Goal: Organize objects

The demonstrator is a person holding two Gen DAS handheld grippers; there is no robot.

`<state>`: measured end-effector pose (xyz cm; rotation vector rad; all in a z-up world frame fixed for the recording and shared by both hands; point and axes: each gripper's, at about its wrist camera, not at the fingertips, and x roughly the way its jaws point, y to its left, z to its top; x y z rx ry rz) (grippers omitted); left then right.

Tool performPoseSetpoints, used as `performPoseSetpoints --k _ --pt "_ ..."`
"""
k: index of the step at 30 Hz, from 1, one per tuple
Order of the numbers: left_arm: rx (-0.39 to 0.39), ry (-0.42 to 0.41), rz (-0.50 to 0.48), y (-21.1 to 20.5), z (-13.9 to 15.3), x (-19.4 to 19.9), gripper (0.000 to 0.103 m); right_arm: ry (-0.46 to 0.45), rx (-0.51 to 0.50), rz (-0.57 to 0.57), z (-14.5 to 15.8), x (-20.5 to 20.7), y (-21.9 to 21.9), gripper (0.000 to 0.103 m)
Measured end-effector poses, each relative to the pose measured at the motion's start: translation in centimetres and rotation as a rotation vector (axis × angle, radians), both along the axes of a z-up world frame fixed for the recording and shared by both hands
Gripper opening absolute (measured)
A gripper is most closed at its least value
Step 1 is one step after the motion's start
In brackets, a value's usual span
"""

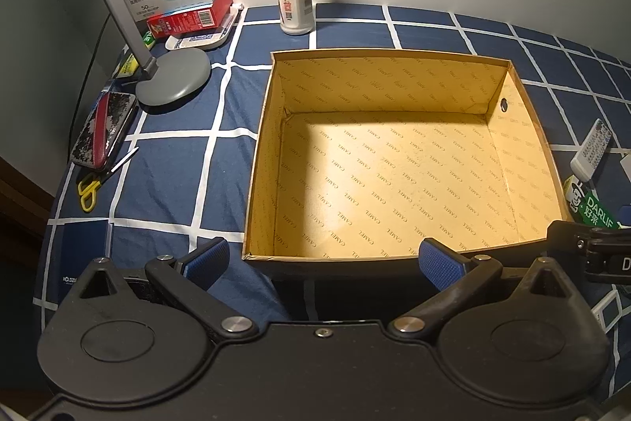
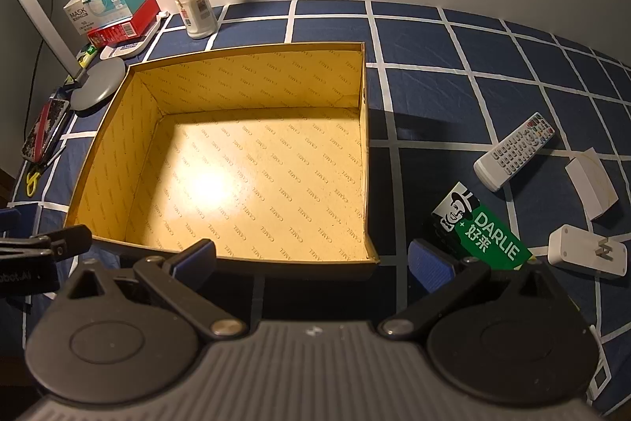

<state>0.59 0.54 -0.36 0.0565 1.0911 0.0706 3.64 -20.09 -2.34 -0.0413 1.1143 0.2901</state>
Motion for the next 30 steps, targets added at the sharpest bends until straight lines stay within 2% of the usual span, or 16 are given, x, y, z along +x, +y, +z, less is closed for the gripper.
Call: performPoseSetpoints --k 15,30 --pt "-0.026 0.005 -0.108 -1.9 -0.1 0.1 0.103 -0.029 0.026 -0.119 0.8 -1.3 -2.7 0.103" --pt "-0.050 0.013 -0.259 -5.9 -0.9 -0.4 0.103 -0.026 -0.024 -0.279 1.0 -4.1 -7.0 0.103"
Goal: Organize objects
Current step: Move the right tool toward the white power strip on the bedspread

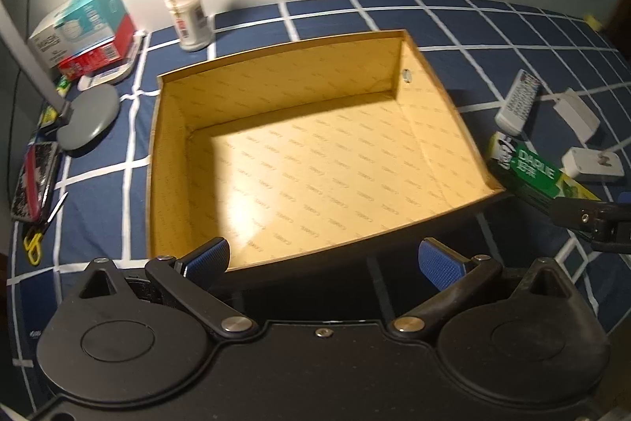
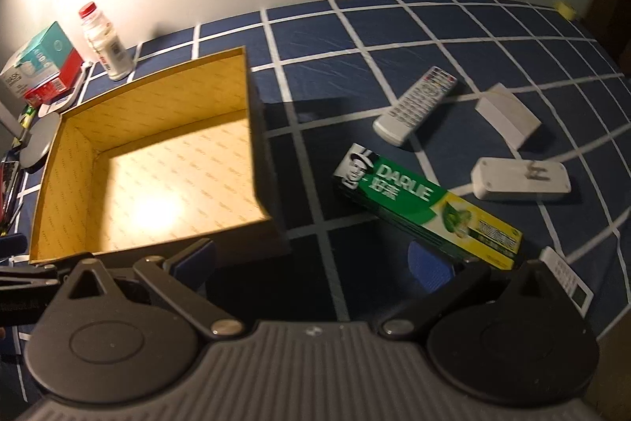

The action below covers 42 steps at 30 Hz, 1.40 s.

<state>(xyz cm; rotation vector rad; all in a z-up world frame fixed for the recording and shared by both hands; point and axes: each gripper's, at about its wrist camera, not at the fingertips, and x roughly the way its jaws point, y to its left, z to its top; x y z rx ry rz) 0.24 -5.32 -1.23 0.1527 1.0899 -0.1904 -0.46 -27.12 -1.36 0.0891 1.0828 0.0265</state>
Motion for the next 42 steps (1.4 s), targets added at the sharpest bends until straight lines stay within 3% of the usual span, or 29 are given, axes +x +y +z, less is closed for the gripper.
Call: performPoseSetpoints --k 16,27,42 --pt "0.012 -0.002 -0.101 -7.8 -0.1 0.3 0.103 0.019 -0.014 -0.101 -0.3 -0.1 -7.9 0.103" --pt "0.023 0.027 -0.075 -16.3 -1.1 1.1 0.103 0.048 0.020 -0.120 -1.2 2.8 -17.4 0.103" --pt "-0.019 0.113 -0.063 -28.5 -4.6 2.8 0.103 0.119 0.034 -0.109 -4.0 7.4 -29.3 0.103"
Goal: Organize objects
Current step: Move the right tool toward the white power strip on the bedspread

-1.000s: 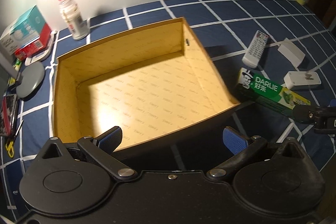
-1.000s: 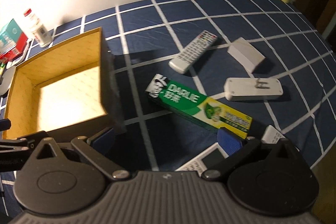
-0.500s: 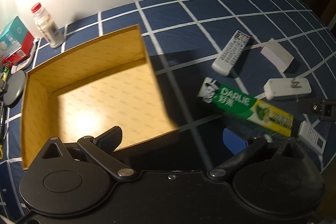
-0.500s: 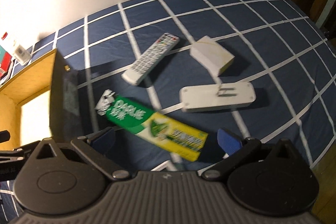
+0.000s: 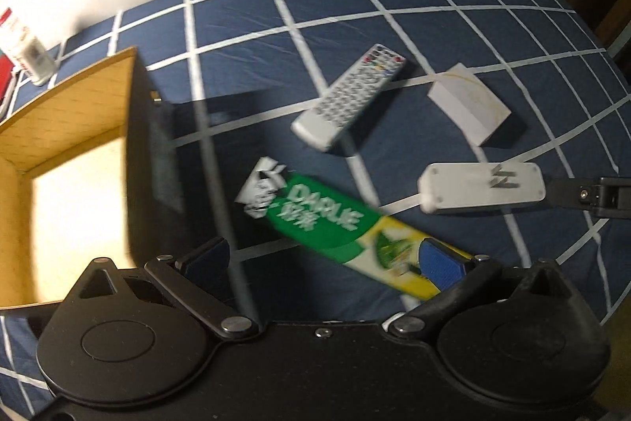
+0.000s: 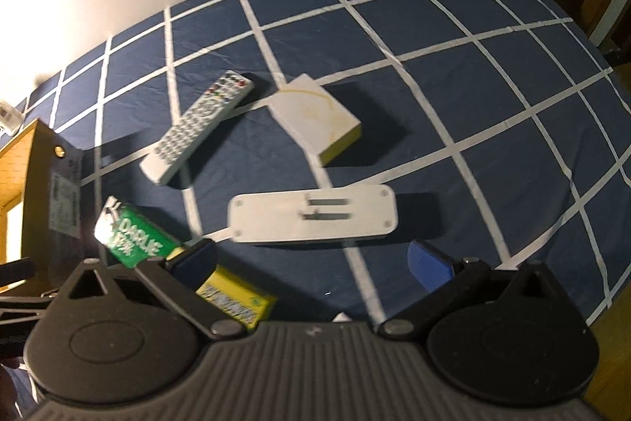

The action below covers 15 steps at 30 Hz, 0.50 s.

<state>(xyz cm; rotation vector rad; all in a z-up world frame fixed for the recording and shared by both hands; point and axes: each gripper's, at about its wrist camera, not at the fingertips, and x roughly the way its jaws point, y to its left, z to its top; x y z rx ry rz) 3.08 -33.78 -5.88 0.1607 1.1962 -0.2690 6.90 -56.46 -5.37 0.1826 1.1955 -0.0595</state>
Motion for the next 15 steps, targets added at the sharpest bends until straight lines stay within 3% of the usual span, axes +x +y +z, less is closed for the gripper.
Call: performPoseSetpoints --k 15 --pt "0.011 0.068 -0.027 -8.4 -3.9 2.3 0.103 0.074 0.034 0.046 -3.2 5.1 -4.6 0.102"
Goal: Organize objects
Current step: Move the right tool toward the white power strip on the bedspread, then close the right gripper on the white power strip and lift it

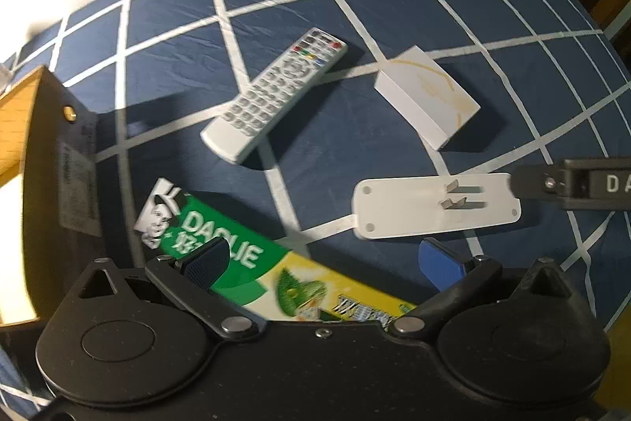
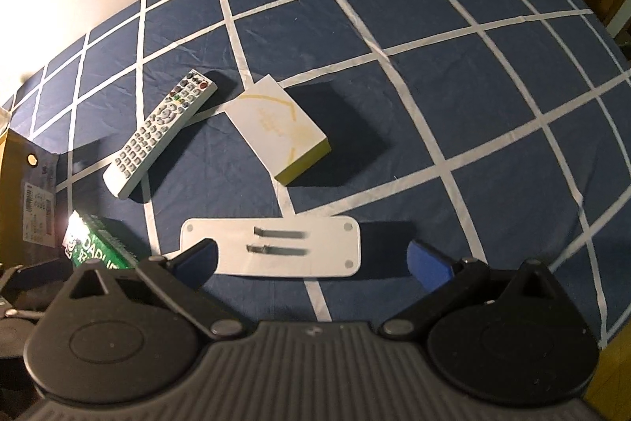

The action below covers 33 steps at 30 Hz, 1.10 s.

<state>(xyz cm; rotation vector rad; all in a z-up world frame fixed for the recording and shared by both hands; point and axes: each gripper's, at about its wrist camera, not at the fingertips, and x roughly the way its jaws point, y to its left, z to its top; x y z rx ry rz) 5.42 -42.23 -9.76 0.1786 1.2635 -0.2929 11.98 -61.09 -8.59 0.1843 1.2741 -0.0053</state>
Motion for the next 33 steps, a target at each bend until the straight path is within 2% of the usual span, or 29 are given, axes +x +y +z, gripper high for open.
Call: performPoseSetpoints --k 8,17,25,33 --pt "0.002 0.081 -0.011 -2.0 -3.0 1.8 0.103 0.072 0.020 0.029 -3.2 2.9 -0.2 0.102" --pt "-0.025 0.183 -0.014 -3.2 -5.9 3.4 0.103 0.151 0.070 0.044 -6.8 4.1 -0.6 0.101" --pt "-0.090 0.234 -0.018 -3.8 -7.1 4.0 0.103 0.192 0.088 0.043 -8.3 4.4 -0.7 0.100" --pt "-0.115 0.257 -0.024 -4.3 -7.7 4.3 0.103 0.208 0.112 0.028 -9.1 4.5 -1.1 0.100"
